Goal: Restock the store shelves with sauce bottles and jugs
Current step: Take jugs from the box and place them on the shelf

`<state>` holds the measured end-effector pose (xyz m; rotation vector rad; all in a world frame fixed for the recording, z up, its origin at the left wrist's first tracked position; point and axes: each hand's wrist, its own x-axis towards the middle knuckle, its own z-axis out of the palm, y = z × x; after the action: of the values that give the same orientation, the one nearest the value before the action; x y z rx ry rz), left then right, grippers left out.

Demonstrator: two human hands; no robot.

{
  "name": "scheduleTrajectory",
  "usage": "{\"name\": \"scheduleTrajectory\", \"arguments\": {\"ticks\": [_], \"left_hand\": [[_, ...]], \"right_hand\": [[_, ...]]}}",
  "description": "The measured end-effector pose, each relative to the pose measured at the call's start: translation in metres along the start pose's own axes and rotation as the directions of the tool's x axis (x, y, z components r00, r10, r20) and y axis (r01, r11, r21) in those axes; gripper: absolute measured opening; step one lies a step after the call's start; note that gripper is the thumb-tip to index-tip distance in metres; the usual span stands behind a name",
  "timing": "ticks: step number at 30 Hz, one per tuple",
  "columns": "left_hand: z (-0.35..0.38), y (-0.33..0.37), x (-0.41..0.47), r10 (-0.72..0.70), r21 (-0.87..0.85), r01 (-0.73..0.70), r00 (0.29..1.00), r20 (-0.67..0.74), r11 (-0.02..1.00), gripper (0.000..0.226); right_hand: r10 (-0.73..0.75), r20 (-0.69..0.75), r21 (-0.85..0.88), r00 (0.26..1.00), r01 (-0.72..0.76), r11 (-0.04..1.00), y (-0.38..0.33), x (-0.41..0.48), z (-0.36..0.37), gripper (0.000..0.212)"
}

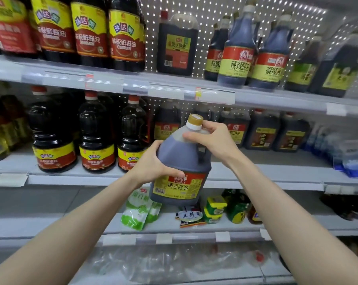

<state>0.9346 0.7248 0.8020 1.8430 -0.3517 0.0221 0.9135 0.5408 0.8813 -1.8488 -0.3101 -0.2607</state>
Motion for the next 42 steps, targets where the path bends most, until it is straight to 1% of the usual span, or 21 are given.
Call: {"name": "scheduleTrajectory", "arguments": {"ticks": [5, 10, 13, 15, 17, 20, 24, 28, 30, 32, 34, 36, 38, 40, 42], "left_hand": [[0.017, -0.018, 0.043, -0.053, -0.038, 0.051, 0.998, -0.037, 0.998, 0.095], [0.034, -0.03, 0.092, -0.081, -0.02, 0.079, 0.99, -0.116, 0.997, 0.089], [0.038, -0.042, 0.12, -0.108, -0.019, 0.107, 0.979, -0.171, 0.994, 0.087], [0.037, -0.051, 0.136, -0.14, -0.011, 0.141, 0.967, -0.211, 0.99, 0.093], [0.035, -0.061, 0.152, -0.156, 0.0, 0.161, 0.958, -0.242, 0.987, 0.103], [0.03, -0.073, 0.168, -0.129, -0.022, 0.128, 0.957, -0.26, 0.992, 0.097], [0.023, -0.082, 0.177, -0.103, -0.06, 0.091, 0.962, -0.252, 0.994, 0.084], [0.019, -0.089, 0.182, -0.072, -0.089, 0.052, 0.969, -0.237, 0.995, 0.093], [0.02, -0.094, 0.182, -0.07, -0.096, 0.048, 0.967, -0.245, 0.994, 0.094], [0.023, -0.099, 0.181, -0.075, -0.107, 0.049, 0.965, -0.253, 0.993, 0.093], [0.028, -0.104, 0.177, -0.093, -0.125, 0.062, 0.962, -0.256, 0.99, 0.086], [0.033, -0.105, 0.171, -0.125, -0.166, 0.081, 0.953, -0.274, 0.983, 0.065], [0.038, -0.111, 0.163, -0.15, -0.229, 0.086, 0.949, -0.279, 0.97, 0.047], [0.042, -0.122, 0.157, -0.141, -0.263, 0.063, 0.947, -0.289, 0.963, 0.041], [0.045, -0.13, 0.152, -0.118, -0.272, 0.032, 0.945, -0.305, 0.962, 0.037]], "right_hand": [[0.035, 0.052, 0.018, 0.998, -0.036, 0.999, 0.032, 0.043, -0.014, 0.026], [0.014, 0.062, -0.01, 0.998, -0.014, 1.0, 0.071, 0.097, -0.026, 0.029], [0.05, 0.079, 0.004, 0.996, -0.05, 0.999, 0.092, 0.128, -0.028, 0.034], [0.04, 0.089, 0.0, 0.995, -0.04, 0.999, 0.104, 0.145, -0.026, 0.038], [0.009, 0.083, 0.002, 0.997, -0.01, 1.0, 0.112, 0.159, -0.021, 0.037], [0.007, 0.083, 0.006, 0.996, -0.008, 1.0, 0.121, 0.178, -0.012, 0.03], [-0.02, 0.058, 0.018, 0.998, 0.019, 1.0, 0.133, 0.195, 0.003, 0.034], [-0.047, 0.026, 0.019, 0.999, 0.046, 0.999, 0.138, 0.203, 0.014, 0.033], [-0.058, 0.013, 0.033, 0.998, 0.058, 0.998, 0.143, 0.205, 0.017, 0.03], [-0.067, 0.009, 0.022, 0.998, 0.067, 0.998, 0.148, 0.206, 0.019, 0.032], [-0.07, -0.004, 0.004, 0.998, 0.07, 0.998, 0.152, 0.203, 0.019, 0.044], [-0.049, -0.038, -0.019, 0.998, 0.048, 0.999, 0.158, 0.195, 0.017, 0.057], [0.014, -0.052, -0.001, 0.999, -0.014, 1.0, 0.172, 0.186, 0.016, 0.062], [0.107, -0.059, 0.022, 0.993, -0.106, 0.994, 0.191, 0.175, 0.016, 0.072], [0.157, -0.059, 0.035, 0.986, -0.155, 0.987, 0.207, 0.162, 0.019, 0.076]]}}
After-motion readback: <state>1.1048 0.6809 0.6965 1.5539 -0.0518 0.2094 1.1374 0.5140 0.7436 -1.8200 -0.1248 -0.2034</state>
